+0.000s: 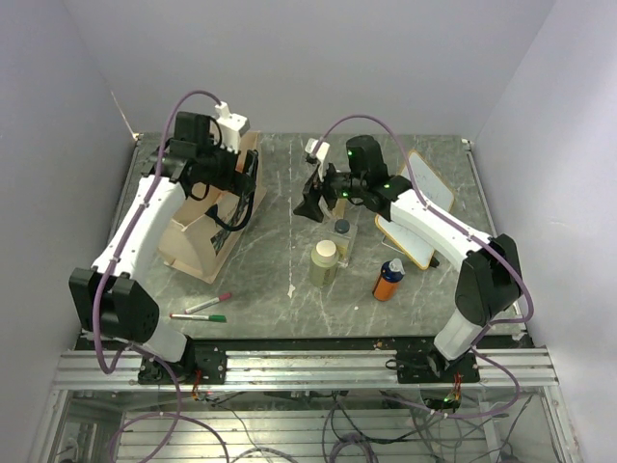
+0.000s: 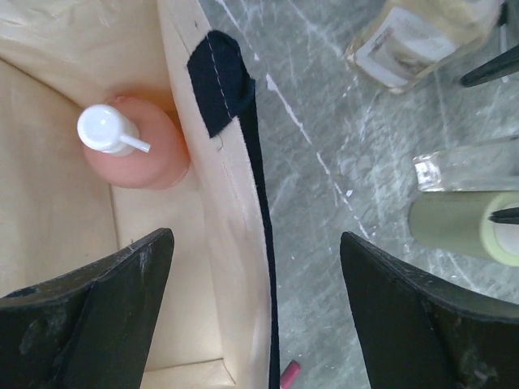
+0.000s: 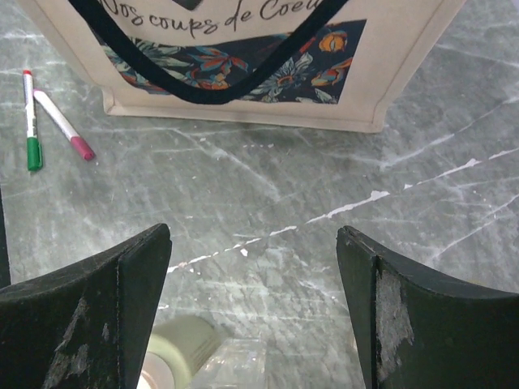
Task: Place the personal care products into the canvas bag
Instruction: Move the canvas bag to the center of the board.
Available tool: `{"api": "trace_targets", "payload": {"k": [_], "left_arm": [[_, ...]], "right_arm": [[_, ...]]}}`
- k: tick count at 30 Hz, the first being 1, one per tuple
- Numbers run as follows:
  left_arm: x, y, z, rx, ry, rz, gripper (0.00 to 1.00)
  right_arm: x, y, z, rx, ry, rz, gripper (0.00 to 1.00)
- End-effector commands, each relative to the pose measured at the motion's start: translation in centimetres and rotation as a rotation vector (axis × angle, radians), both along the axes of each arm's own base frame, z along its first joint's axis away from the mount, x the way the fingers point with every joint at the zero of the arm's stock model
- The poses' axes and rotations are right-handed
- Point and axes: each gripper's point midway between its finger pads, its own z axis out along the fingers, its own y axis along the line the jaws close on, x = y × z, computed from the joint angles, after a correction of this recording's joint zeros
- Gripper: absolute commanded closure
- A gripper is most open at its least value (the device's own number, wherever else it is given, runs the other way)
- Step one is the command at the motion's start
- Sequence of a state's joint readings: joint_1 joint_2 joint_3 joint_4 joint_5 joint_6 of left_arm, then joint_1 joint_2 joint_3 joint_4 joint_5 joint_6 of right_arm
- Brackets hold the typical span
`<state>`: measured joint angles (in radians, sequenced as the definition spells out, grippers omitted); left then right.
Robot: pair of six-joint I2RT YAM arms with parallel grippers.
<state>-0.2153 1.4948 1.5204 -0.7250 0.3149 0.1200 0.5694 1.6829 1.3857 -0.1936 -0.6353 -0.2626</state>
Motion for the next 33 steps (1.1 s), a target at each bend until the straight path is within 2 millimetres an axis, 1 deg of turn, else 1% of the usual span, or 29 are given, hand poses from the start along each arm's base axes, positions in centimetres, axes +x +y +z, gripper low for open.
{"api": "trace_targets", "payload": {"k": [1, 4, 5, 7, 8, 12, 13, 14, 16, 17, 21, 24, 26, 29, 33], "left_arm": [[1.4, 0.5, -1.8, 0.093, -0.015, 0.023, 0.10], [1.4, 0.2, -1.8, 0.109, -0.026, 0.008, 0.24], [1.4, 0.0, -1.6, 0.106, -0.032, -0.002, 0.31], [1.2, -0.5, -1.3, 0.099, -0.039, -0.020, 0.41], [1.0, -0.7, -1.1, 0.095, -0.041, -0.028, 0.47], [0.4, -1.6, -0.5, 0.068, -0.031, -0.058, 0.79], [0.2, -1.8, -0.4, 0.058, -0.027, -0.064, 0.85], [0.1, -2.0, -0.2, 0.049, -0.026, -0.066, 0.88], [-0.1, -2.4, 0.3, 0.028, -0.018, -0.071, 0.92], [-0.3, -2.7, 0.5, 0.018, -0.013, -0.075, 0.93], [-0.8, -3.6, 1.1, -0.013, 0.010, -0.086, 0.93], [-1.1, -4.1, 1.3, -0.026, 0.022, -0.092, 0.93], [-1.3, -4.5, 1.4, -0.035, 0.026, -0.097, 0.93], [-1.8, -5.1, 1.0, -0.037, 0.033, -0.107, 0.93], [-2.6, -6.2, -0.1, -0.023, 0.048, -0.142, 0.93]], "right_arm": [[-0.5, -1.1, 1.2, -0.030, -0.048, -0.007, 0.17], [-1.1, -1.9, 1.5, -0.066, -0.065, -0.006, 0.17], [-1.3, -2.5, 1.4, -0.095, -0.065, -0.008, 0.17], [-1.8, -3.6, 1.5, -0.134, -0.075, -0.012, 0.17], [-2.0, -4.2, 1.5, -0.153, -0.080, -0.018, 0.17], [-2.9, -6.7, 1.2, -0.224, -0.085, -0.049, 0.15], [-3.2, -7.2, 1.0, -0.240, -0.081, -0.051, 0.14], [-3.6, -7.7, 0.8, -0.257, -0.072, -0.053, 0.14], [-4.2, -8.6, 0.0, -0.297, -0.056, -0.055, 0.13], [-4.4, -9.1, -0.3, -0.314, -0.051, -0.060, 0.13], [-5.0, -10.6, -1.5, -0.364, -0.025, -0.068, 0.12], [-5.4, -11.3, -2.4, -0.392, 0.011, -0.073, 0.12], [-5.4, -11.7, -2.7, -0.402, 0.013, -0.082, 0.12], [-5.5, -12.3, -3.3, -0.416, 0.019, -0.086, 0.11], [-5.8, -12.4, -4.3, -0.429, 0.034, -0.083, 0.11]]}}
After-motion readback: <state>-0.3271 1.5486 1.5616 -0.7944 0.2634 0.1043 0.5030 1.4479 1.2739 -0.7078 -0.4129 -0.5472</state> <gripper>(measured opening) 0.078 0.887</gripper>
